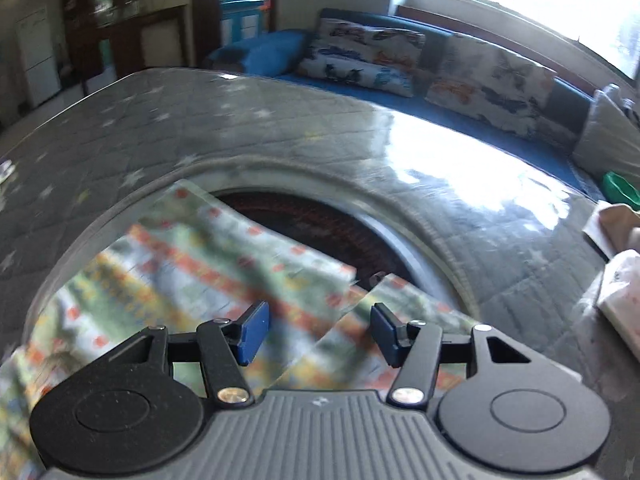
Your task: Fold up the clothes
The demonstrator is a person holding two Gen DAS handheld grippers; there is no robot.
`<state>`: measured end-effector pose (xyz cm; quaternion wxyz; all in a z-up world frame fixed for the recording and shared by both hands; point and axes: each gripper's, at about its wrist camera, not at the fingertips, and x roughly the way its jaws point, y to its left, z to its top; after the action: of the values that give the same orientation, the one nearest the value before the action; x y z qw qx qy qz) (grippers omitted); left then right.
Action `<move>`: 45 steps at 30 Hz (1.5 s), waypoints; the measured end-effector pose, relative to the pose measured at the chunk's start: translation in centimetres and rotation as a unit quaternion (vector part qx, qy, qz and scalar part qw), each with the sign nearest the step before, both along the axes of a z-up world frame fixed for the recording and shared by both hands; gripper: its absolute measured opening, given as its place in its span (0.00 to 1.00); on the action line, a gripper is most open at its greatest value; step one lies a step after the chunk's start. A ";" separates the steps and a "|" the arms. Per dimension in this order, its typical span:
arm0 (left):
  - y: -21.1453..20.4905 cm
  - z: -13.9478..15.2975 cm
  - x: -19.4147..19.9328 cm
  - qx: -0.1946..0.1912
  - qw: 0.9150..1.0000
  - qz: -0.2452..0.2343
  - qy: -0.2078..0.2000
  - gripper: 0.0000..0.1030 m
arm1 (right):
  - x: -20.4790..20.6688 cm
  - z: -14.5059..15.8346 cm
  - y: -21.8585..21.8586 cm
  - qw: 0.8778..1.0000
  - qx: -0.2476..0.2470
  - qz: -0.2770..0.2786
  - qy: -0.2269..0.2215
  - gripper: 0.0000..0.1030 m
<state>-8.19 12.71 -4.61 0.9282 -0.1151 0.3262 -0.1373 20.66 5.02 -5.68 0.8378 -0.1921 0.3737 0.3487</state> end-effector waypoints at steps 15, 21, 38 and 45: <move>0.2 -0.1 -0.2 -0.008 1.000 -0.001 -0.005 0.68 | -1.3 1.7 1.8 0.998 0.005 0.068 0.005 0.55; 0.2 -0.1 -0.2 -0.012 1.000 0.002 -0.005 0.68 | -3.4 0.4 5.3 0.993 -0.011 0.120 0.013 0.55; 0.2 0.0 -0.2 -0.005 1.000 -0.001 -0.004 0.68 | -2.8 3.0 1.5 0.997 -0.018 0.063 -0.034 0.55; 0.3 0.7 -0.6 0.002 1.000 0.016 0.001 0.68 | -8.7 5.1 -4.7 0.993 -0.023 0.113 -0.013 0.55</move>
<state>-8.81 13.04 -3.96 0.9302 -0.1181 0.3256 -0.1217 11.96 0.31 -0.54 0.7931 -0.2574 0.3464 0.4298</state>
